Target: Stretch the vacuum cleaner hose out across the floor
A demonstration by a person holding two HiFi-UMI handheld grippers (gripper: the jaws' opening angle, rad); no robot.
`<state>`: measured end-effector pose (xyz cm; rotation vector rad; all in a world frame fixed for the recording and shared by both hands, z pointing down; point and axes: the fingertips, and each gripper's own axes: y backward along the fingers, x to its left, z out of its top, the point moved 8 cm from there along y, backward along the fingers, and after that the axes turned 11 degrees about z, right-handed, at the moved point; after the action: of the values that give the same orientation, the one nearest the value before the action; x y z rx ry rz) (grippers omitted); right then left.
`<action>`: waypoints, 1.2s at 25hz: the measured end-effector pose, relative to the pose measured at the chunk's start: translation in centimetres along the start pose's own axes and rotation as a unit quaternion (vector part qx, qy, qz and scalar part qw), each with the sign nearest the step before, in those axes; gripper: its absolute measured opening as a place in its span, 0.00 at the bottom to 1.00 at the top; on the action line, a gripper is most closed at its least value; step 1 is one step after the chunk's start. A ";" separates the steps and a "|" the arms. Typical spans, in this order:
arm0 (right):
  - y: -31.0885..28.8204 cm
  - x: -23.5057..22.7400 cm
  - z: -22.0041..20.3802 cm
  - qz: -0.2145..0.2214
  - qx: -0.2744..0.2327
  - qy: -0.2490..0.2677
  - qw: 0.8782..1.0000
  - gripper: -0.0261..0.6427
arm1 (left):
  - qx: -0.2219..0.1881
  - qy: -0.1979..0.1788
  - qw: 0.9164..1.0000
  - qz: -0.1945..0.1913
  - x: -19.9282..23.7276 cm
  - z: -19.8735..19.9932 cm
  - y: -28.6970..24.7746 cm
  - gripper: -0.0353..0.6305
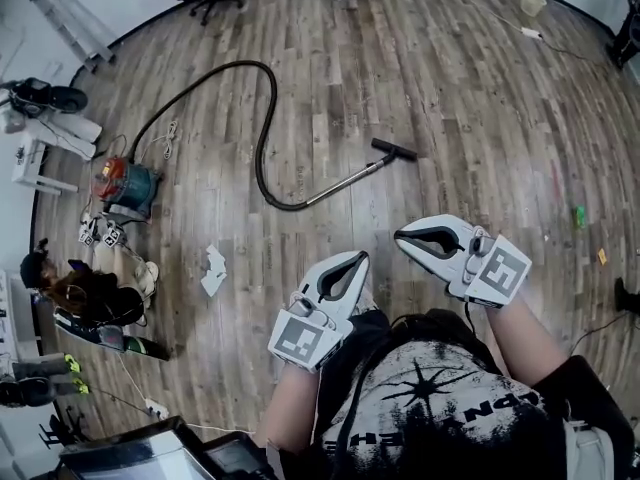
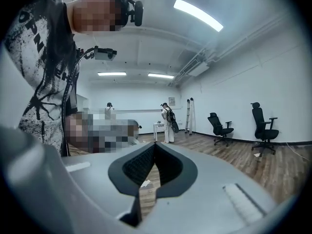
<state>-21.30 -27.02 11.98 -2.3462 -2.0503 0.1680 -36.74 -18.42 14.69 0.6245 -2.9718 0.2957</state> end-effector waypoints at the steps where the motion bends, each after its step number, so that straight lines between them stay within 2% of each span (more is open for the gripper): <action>1: -1.0 -0.8 0.0 -0.004 0.006 -0.007 1.000 0.05 | -0.006 0.002 1.000 -0.005 1.3 0.1 -0.2 0.06; 3: -2.6 -2.2 -0.1 -0.011 0.016 -0.009 1.000 0.05 | -0.016 0.006 1.000 -0.011 3.5 0.1 -0.6 0.06; 9: -5.1 -5.4 -0.3 -0.008 0.041 -0.011 0.999 0.05 | 0.011 0.017 1.000 0.004 8.0 -0.7 -1.0 0.06; 12: -6.0 -7.2 0.2 0.004 0.042 0.033 0.999 0.05 | 0.015 0.018 1.000 0.017 9.3 -0.7 -1.7 0.06; 14: -6.4 -8.3 0.3 0.016 0.038 0.057 0.998 0.05 | 0.007 0.021 0.999 0.030 10.0 -0.4 -2.4 0.06; 17: -6.2 -10.6 0.5 0.033 0.029 0.053 0.998 0.05 | -0.006 0.025 0.998 0.050 10.6 0.9 -4.2 0.06; 20: -5.4 -13.5 0.7 0.054 0.031 0.063 0.996 0.05 | 0.014 0.033 0.997 0.070 11.1 1.2 -6.4 0.06; 23: -4.3 -16.8 0.5 0.079 0.043 0.070 0.994 0.05 | 0.014 0.044 0.994 0.095 11.6 1.4 -9.1 0.06; 26: -3.7 -19.7 0.1 0.101 0.044 0.065 0.992 0.05 | 0.013 0.037 0.991 0.128 12.1 2.2 -11.0 0.06; 30: -4.3 -24.2 -1.1 0.116 0.095 0.075 0.986 0.05 | 0.013 0.043 0.988 0.147 14.4 2.4 -13.0 0.06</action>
<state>-28.60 -50.29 15.06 -2.3911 -1.6163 0.1759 -44.76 -36.16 16.40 0.1658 -2.9746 0.3710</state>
